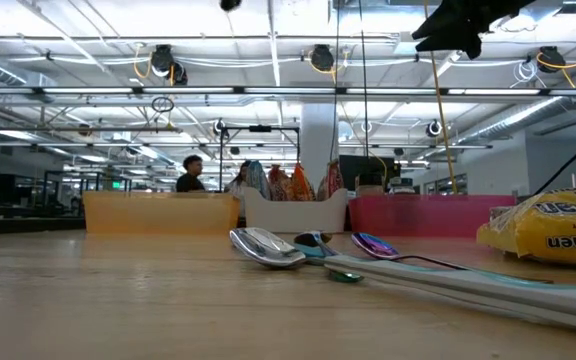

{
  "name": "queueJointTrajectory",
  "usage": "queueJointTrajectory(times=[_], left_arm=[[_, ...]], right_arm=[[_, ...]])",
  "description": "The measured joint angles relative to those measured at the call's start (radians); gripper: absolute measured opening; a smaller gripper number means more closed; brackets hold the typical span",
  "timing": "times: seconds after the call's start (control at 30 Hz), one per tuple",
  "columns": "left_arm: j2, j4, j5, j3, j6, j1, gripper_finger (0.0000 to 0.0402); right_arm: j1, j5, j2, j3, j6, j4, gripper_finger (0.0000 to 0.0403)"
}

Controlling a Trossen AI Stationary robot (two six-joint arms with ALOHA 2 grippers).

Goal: Pick & Place Food Item
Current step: Put the orange spice bag into the red bin

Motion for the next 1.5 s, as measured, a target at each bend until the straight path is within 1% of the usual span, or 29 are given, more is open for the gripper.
queueJointTrajectory(times=[0.13, 0.2, 0.37, 0.47, 0.57, 0.63, 0.73, 0.8, 0.87, 0.93, 1.0, 1.1, 1.17, 1.2, 1.3, 1.4, 1.5], left_arm=[[-0.05, -0.082, -0.072, 0.0, 0.086, -0.064, 0.0241], [-0.062, -0.12, -0.099, 0.0, 0.115, -0.091, 0.0241], [-0.069, -0.181, -0.103, 0.0, 0.201, -0.152, 0.0241], [-0.07, -0.169, -0.062, -0.04, 0.261, -0.174, 0.0241], [-0.076, -0.152, 0.013, -0.124, 0.303, -0.182, 0.0241], [-0.084, -0.143, 0.064, -0.202, 0.331, -0.182, 0.0241], [-0.112, -0.086, 0.141, -0.35, 0.348, -0.18, 0.0241], [-0.128, -0.018, 0.184, -0.458, 0.344, -0.18, 0.0241], [-0.147, 0.043, 0.223, -0.563, 0.33, -0.182, 0.0241], [-0.166, 0.113, 0.263, -0.655, 0.296, -0.19, 0.0241], [-0.185, 0.176, 0.299, -0.738, 0.275, -0.2, 0.0241], [-0.206, 0.26, 0.323, -0.838, 0.244, -0.224, 0.0241], [-0.224, 0.308, 0.325, -0.898, 0.227, -0.241, 0.0241], [-0.23, 0.334, 0.326, -0.926, 0.218, -0.251, 0.0241], [-0.247, 0.437, 0.326, -1.003, 0.176, -0.274, 0.0241], [-0.252, 0.523, 0.326, -1.059, 0.127, -0.293, 0.0241], [-0.252, 0.553, 0.336, -1.092, 0.086, -0.308, 0.0241]], right_arm=[[0.0, 0.0, 0.0, 0.0, 0.008, 0.004, 0.0155], [0.0, 0.0, 0.0, 0.0, 0.059, 0.004, 0.0155], [0.0, -0.001, 0.017, -0.002, 0.251, 0.011, 0.0155], [0.002, -0.027, 0.02, -0.055, 0.338, 0.074, 0.0155], [0.022, -0.069, 0.021, -0.16, 0.476, 0.233, 0.0155], [0.052, -0.105, 0.022, -0.251, 0.594, 0.398, 0.0155], [0.127, -0.104, 0.024, -0.411, 0.742, 0.684, 0.0155], [0.189, -0.07, 0.036, -0.509, 0.813, 0.877, 0.0155], [0.262, -0.011, 0.045, -0.587, 0.858, 1.02, 0.0155], [0.34, 0.065, 0.057, -0.633, 0.867, 1.109, 0.0155], [0.42, 0.15, 0.069, -0.653, 0.84, 1.147, 0.0155], [0.528, 0.253, 0.089, -0.635, 0.759, 1.16, 0.0155], [0.586, 0.3, 0.115, -0.598, 0.697, 1.157, 0.0155], [0.61, 0.316, 0.129, -0.574, 0.664, 1.154, 0.0155], [0.658, 0.319, 0.186, -0.465, 0.562, 1.104, 0.0155], [0.686, 0.315, 0.253, -0.316, 0.47, 0.928, 0.0155], [0.708, 0.307, 0.325, -0.139, 0.353, 0.659, 0.0155]])
